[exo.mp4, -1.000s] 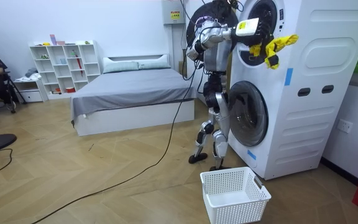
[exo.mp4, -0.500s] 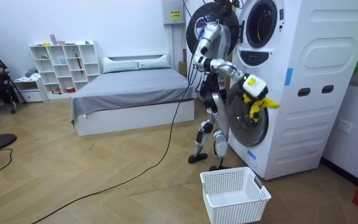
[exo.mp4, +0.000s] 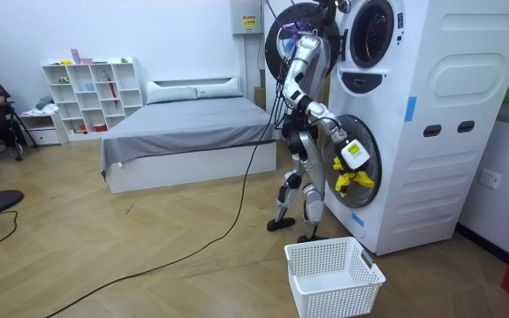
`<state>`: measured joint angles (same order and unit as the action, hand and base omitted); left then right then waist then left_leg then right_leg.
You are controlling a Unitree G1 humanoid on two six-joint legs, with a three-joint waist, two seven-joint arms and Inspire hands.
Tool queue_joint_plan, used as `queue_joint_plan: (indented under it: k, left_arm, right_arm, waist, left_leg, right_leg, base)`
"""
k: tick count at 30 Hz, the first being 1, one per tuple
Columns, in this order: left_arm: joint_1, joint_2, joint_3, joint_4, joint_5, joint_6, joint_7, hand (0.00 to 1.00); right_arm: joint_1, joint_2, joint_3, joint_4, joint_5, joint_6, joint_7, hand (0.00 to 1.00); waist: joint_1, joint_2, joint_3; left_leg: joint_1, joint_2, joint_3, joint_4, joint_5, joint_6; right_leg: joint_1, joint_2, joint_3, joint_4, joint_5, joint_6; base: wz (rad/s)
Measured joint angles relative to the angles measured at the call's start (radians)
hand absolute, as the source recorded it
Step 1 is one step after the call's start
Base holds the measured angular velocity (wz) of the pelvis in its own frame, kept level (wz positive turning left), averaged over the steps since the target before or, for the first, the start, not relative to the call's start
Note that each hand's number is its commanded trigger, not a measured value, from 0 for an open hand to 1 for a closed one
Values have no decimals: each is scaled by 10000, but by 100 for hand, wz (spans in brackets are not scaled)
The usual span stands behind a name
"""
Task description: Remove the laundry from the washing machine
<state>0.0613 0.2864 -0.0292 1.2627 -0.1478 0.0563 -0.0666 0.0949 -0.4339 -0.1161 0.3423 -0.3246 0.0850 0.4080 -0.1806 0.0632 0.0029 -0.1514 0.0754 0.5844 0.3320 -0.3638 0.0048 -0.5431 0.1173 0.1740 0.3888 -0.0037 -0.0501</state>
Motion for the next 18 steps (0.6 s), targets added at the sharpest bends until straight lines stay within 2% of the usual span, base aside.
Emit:
queue_joint_plan:
  k: [5, 11, 14, 15, 18]
  left_arm:
    - [-253, -4, -730, -98, -207, -4, 80, 0]
    - [-283, -22, -937, -425, -611, 97, 225, 0]
    - [-302, -24, -953, -678, -865, 102, 402, 0]
    - [-305, -25, -967, -720, -999, 110, 430, 0]
    - [-305, -32, -1129, -789, -1220, 268, 565, 0]
  right_arm:
    - [-67, 25, 252, 1245, -80, -223, -757, 100]
    - [-251, 33, 273, 1805, -352, -240, -1683, 100]
    - [-339, 81, 273, 1994, -674, -391, -2240, 100]
    - [-275, 107, 273, 2028, -747, -422, -2494, 100]
    - [-260, 242, 268, 2045, -1057, -421, -3119, 100]
  waist:
    - [-2, 72, 7]
    - [-36, 343, -14]
    - [-44, 389, -6]
    - [-59, 388, -6]
    - [-68, 404, -13]
  left_leg:
    - [-197, -60, -134, -86, 44, 59]
    - [-765, -342, -161, -182, 195, 215]
    - [-968, -409, -157, -258, 283, 297]
    - [-1025, -505, -175, -274, 311, 317]
    - [-1148, -554, -207, -331, 395, 351]
  right_leg:
    - [-206, -120, -113, 67, -28, 48]
    - [-840, -223, 98, 121, 43, 146]
    - [-1112, -322, 137, 204, 45, 190]
    - [-1203, -362, 137, 259, 28, 215]
    - [-1322, -431, 103, 224, 47, 244]
  base:
    - [8]
    - [-2]
    - [4]
    - [9]
    - [6]
